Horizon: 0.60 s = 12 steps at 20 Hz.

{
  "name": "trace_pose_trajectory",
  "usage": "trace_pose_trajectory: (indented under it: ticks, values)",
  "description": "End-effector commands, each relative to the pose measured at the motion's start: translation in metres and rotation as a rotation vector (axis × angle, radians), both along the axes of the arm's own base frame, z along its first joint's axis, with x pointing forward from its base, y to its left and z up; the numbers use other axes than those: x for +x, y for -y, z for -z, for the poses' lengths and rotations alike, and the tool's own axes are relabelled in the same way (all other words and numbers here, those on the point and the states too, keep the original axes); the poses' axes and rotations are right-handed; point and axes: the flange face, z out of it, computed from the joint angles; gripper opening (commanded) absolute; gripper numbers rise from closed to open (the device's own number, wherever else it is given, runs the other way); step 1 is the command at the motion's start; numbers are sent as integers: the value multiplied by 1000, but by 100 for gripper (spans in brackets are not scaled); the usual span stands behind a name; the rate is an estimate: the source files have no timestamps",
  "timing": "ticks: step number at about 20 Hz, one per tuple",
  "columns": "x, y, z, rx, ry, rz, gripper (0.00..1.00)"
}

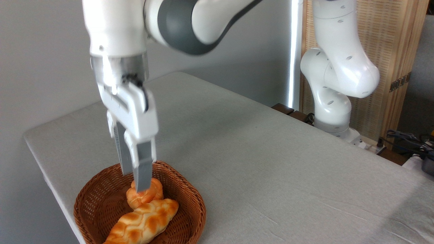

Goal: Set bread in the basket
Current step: 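Open the gripper and raise it away from the basket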

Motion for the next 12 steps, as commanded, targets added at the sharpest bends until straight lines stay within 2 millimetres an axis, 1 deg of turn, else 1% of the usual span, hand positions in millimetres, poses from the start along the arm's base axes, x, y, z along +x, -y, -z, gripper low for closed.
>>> trace_pose_trajectory:
  ticks: [1,2,4,6,8,11,12]
  values:
    - [-49,10,-54,-104,-56,-95,100]
    - [-62,9,-65,-117,-80,-93,100]
    - [-83,18,-72,-123,-146,-67,100]
    - [-99,34,-63,-114,-201,-28,100]
    - [-111,46,-50,-91,-230,-10,100]
    - [-107,43,-47,-90,-224,-18,100]
    - [-104,32,-45,-84,-227,-37,100]
